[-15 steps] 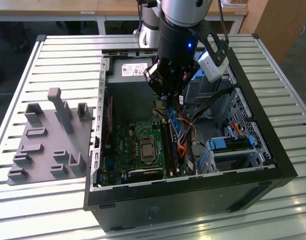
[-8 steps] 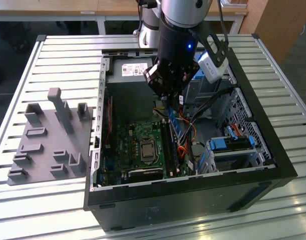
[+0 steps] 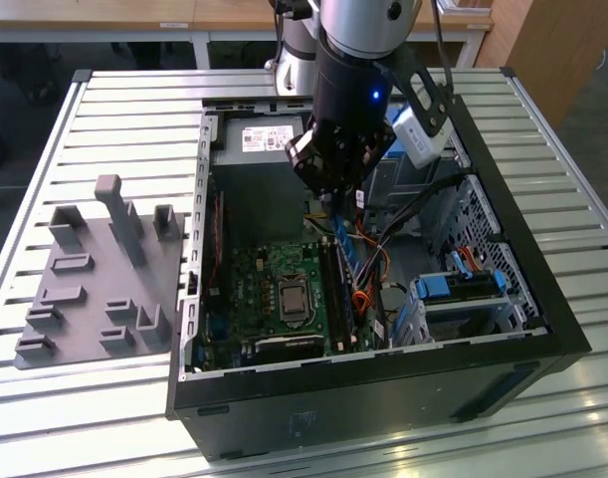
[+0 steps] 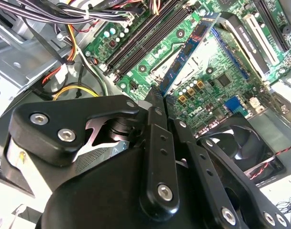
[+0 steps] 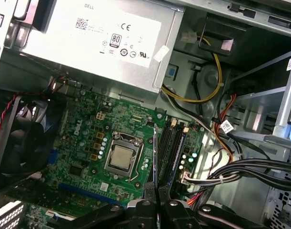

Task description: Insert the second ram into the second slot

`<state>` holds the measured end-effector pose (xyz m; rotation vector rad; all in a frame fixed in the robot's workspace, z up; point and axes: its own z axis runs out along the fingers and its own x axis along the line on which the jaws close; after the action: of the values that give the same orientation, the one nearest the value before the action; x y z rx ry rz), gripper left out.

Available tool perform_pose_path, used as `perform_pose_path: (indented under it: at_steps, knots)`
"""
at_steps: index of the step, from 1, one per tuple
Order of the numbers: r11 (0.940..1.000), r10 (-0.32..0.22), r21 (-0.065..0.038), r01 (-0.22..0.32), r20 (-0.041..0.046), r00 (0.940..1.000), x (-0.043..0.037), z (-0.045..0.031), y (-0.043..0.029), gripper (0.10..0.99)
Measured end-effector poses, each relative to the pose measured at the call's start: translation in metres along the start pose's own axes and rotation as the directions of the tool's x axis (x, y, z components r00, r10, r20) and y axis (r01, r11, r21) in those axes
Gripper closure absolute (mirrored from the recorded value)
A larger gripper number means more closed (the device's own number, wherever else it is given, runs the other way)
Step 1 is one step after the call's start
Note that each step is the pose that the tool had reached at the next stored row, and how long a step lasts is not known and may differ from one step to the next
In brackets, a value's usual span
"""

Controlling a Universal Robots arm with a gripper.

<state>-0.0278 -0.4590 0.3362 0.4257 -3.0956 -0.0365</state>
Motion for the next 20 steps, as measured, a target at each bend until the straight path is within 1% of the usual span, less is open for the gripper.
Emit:
perform_pose_path:
  at_steps: [4, 7, 10, 14, 16, 20]
  knots:
    - [0.9995, 0.033, 0.000, -0.033, 0.0007, 0.9995, 0.0000, 0.0013, -0.0001, 0.949]
    - [0.9969, 0.079, 0.000, -0.079, 0.0016, 0.9969, 0.0000, 0.0023, -0.0001, 0.949]
    - [0.9912, 0.132, 0.000, -0.132, 0.0027, 0.9912, 0.0000, 0.0033, -0.0001, 0.949]
    - [0.9807, 0.196, -0.001, -0.196, 0.0042, 0.9807, -0.0001, 0.0047, -0.0001, 0.949]
    - [0.9786, 0.206, -0.001, -0.206, 0.0044, 0.9786, -0.0001, 0.0053, -0.0002, 0.949]
    - [0.9786, 0.206, -0.001, -0.206, 0.0043, 0.9786, -0.0001, 0.0077, -0.0002, 0.949]
